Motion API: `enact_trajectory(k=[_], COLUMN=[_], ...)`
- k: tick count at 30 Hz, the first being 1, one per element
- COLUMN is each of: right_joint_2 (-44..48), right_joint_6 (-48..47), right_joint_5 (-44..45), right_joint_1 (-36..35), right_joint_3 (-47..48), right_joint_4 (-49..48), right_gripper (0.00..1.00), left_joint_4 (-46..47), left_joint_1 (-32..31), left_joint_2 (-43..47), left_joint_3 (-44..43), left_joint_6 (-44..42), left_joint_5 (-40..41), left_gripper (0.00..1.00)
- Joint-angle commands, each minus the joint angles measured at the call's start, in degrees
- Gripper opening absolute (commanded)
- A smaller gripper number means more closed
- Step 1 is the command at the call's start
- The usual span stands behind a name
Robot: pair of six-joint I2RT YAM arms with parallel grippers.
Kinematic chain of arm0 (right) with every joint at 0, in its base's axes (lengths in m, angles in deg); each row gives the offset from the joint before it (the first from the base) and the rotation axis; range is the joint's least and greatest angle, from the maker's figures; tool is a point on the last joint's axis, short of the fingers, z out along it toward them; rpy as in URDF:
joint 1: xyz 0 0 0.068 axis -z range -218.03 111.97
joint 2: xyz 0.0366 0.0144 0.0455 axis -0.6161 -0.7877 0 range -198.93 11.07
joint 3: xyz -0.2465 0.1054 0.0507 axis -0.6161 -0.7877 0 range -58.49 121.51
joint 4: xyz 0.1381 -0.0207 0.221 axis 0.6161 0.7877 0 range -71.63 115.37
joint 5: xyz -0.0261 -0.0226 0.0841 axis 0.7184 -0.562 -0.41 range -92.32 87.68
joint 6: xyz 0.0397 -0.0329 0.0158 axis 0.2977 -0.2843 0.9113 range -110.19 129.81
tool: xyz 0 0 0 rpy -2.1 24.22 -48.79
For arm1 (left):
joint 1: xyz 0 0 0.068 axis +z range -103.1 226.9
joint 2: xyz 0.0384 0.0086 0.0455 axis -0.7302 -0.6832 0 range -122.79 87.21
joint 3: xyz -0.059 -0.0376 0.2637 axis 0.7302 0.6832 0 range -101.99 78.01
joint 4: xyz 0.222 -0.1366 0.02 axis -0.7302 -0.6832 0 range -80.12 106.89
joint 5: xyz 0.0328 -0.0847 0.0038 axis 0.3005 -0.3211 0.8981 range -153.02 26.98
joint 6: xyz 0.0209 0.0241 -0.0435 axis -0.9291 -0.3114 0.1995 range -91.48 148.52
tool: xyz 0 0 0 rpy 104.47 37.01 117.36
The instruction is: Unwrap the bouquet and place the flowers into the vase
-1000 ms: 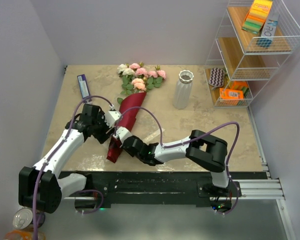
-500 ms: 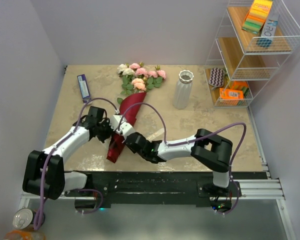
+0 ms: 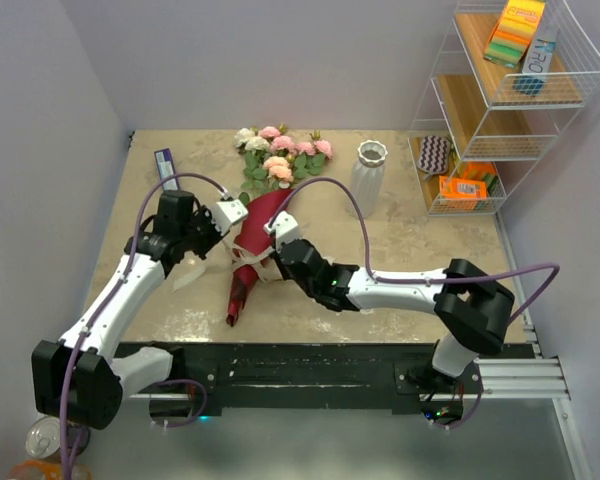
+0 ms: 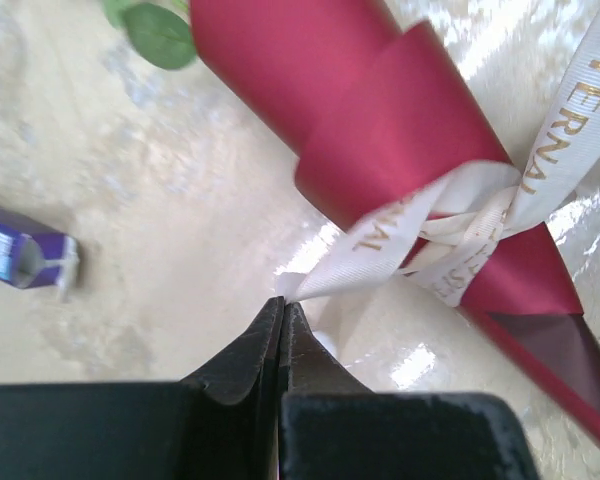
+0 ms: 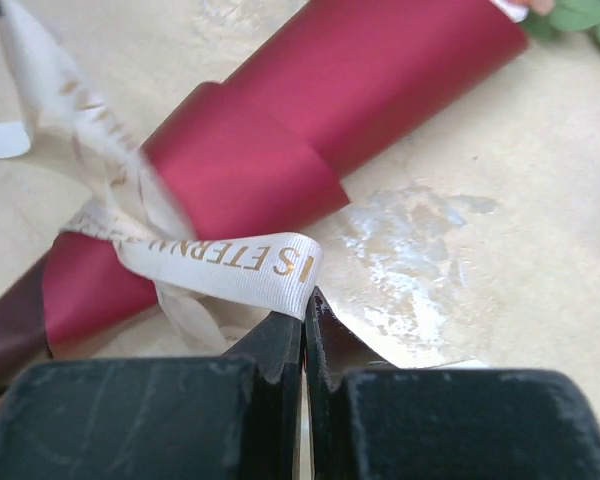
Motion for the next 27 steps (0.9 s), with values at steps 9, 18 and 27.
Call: enact_trajectory(k=[9, 18, 27], right_joint_2=[7.5, 17.9, 24.8], right_joint_6=[2.6, 3.7, 7.0], right_joint_5=[5.1, 10.4, 13.2], right_joint_1=[0.3, 0.6, 0.7], right_joint_3=[-3.3, -5.7, -8.6], right_joint_4=[2.0, 7.4, 12.4], right_gripper=[0.00, 0.00, 0.00], left_joint_4=[-1.8, 4.1, 2.6], left_joint_1=[0.1, 0.1, 0.1], left_joint_2=[4.0, 3.3, 5.6], left_joint_3=[-1.3, -7.7, -11.7], left_joint_6=[1.2, 8.3, 8.6], left_joint_5=[-0.7, 10.1, 13.2], left_gripper=[0.00, 0.00, 0.00])
